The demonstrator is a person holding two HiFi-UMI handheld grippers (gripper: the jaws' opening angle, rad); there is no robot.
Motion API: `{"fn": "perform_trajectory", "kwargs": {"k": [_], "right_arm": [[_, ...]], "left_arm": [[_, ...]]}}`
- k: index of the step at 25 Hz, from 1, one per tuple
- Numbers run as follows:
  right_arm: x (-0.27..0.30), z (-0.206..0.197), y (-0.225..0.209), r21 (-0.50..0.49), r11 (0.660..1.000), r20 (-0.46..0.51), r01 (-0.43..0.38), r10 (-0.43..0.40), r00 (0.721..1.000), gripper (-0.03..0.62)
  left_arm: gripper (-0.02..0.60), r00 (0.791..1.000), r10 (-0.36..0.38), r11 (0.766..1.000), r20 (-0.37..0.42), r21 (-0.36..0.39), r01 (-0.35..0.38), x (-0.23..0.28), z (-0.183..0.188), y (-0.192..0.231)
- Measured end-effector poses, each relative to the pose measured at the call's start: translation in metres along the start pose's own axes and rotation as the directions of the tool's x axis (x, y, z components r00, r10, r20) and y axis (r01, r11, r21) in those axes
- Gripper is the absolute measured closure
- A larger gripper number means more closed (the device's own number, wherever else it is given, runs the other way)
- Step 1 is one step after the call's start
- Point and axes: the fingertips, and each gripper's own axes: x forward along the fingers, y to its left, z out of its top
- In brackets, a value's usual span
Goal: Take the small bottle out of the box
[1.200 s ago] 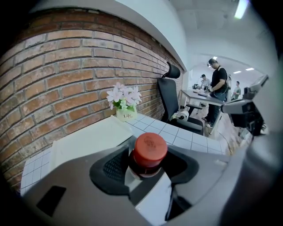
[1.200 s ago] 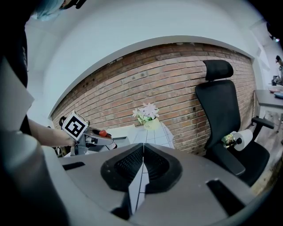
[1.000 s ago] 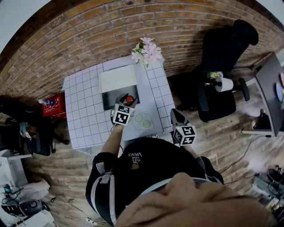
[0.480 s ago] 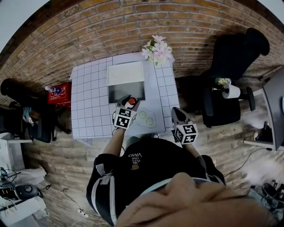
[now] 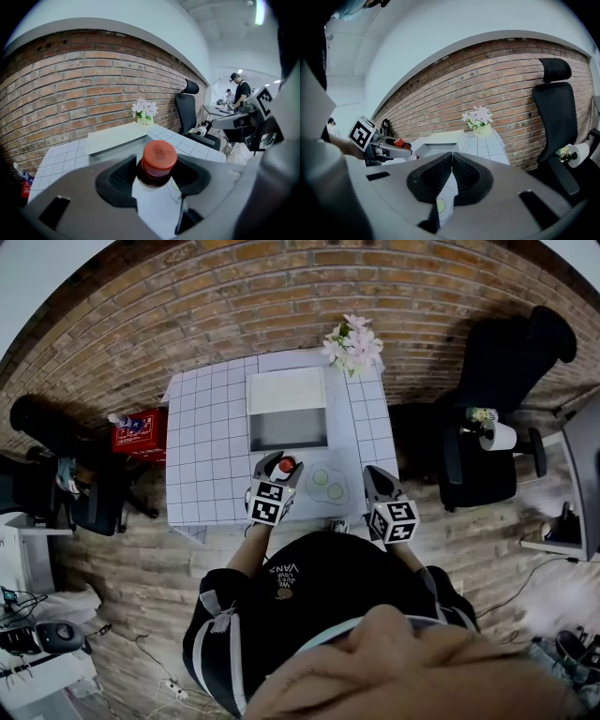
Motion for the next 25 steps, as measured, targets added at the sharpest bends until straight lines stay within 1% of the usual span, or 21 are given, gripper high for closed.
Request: {"fn": "perform_trajectory", "kwargs": {"k": [5, 14, 22, 25], "right_arm": [[0.003, -0.007, 0.03, -0.012, 1.0, -0.008, -0.014, 0.014, 1.0, 0.591], [0.003, -0.016, 0.08, -0.016, 1.0, -0.006, -0.015, 0.015, 1.0, 0.591], [-0.004, -0.03, 0.112, -0.014, 1.0, -0.004, -0.012, 0.012, 1.0, 0.591], [-0.006, -0.033, 0.122, -0.011, 1.0, -0.002, -0.009, 0.009, 1.0, 0.591]], "left_arm": [[0.356, 1.0, 0.004, 1.0, 0.008, -0.027, -0.004, -0.029, -0.02, 0.008], [0.356, 1.0, 0.027, 0.998, 0.003, -0.054, -0.027, -0.077, -0.055, 0.03], [0.354, 0.999, 0.047, 0.996, 0.012, -0.074, -0.046, -0.113, -0.079, 0.042], [0.356, 0.999, 0.047, 0.996, -0.001, -0.079, -0.047, -0.128, -0.086, 0.043]]}}
